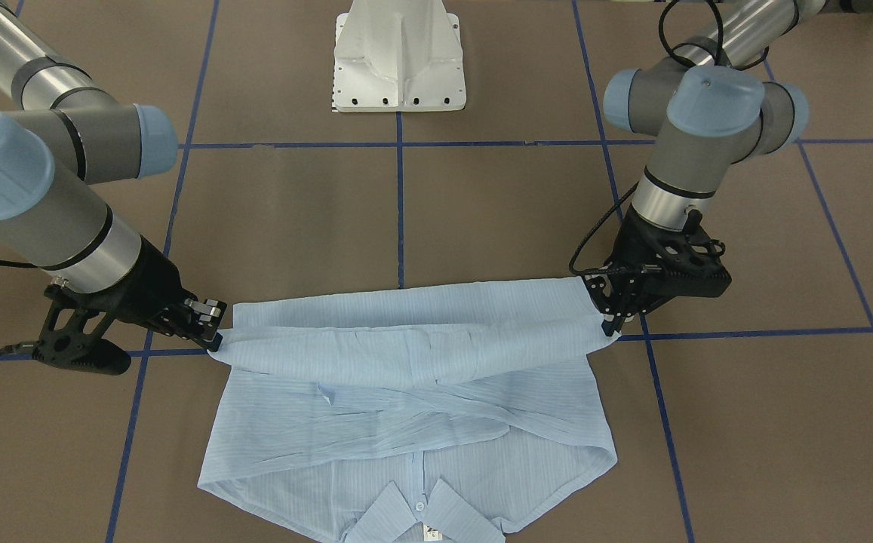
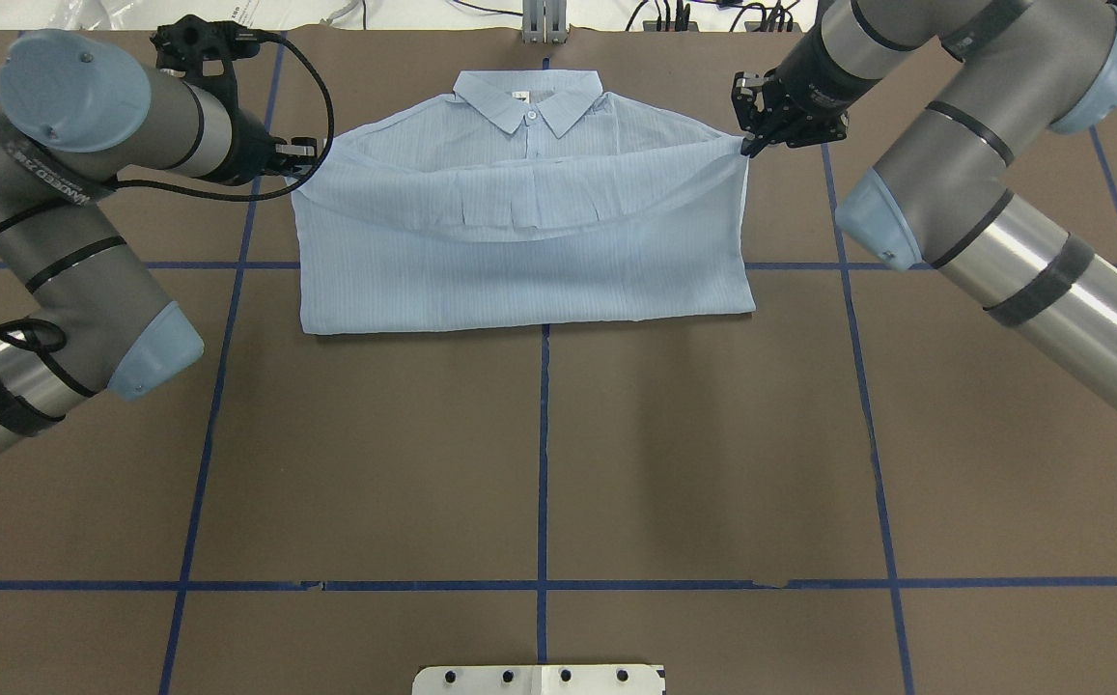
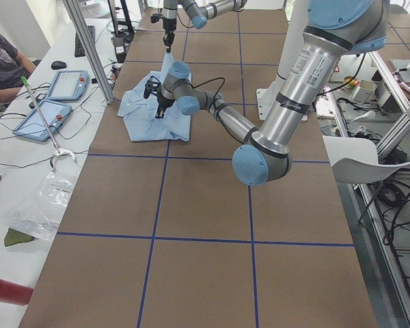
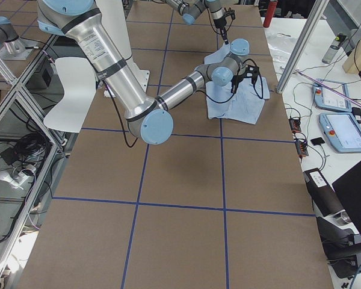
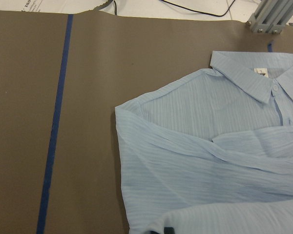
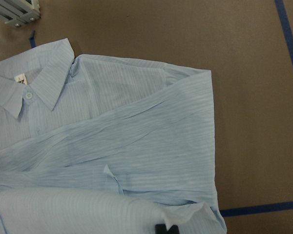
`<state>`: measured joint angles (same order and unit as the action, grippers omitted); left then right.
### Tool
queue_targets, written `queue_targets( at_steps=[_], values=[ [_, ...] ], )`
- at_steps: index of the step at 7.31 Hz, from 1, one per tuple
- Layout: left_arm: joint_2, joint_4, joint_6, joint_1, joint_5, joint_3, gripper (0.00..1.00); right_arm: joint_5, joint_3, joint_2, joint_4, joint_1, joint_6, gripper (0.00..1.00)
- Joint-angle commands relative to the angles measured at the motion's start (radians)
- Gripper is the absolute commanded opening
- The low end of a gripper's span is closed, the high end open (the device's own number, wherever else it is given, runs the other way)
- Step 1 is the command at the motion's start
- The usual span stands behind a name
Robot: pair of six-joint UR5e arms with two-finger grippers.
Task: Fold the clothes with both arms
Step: 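Lay the hem down near the collar and open both grippers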
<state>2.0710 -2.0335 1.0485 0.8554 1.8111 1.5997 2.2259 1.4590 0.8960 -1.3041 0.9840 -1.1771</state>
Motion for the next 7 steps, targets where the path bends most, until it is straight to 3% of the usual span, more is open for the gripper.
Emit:
queue_targets(
  at_steps=[1, 4, 7],
  values=[
    [0.04, -0.065, -0.001, 0.017, 0.004, -0.095, 0.0, 0.001, -0.174, -0.132, 0.003, 0.016, 0.032, 0.0],
    [0.09, -0.088, -0.021, 0.053, 0.047, -0.18, 0.0, 0.0, -0.313, -0.178, 0.053, 0.038, 0.097, 0.0],
    [0.129, -0.221, -0.018, 0.051, 0.045, -0.323, 0.0, -0.005, -0.38, -0.183, 0.098, 0.036, 0.099, 0.0]
  ],
)
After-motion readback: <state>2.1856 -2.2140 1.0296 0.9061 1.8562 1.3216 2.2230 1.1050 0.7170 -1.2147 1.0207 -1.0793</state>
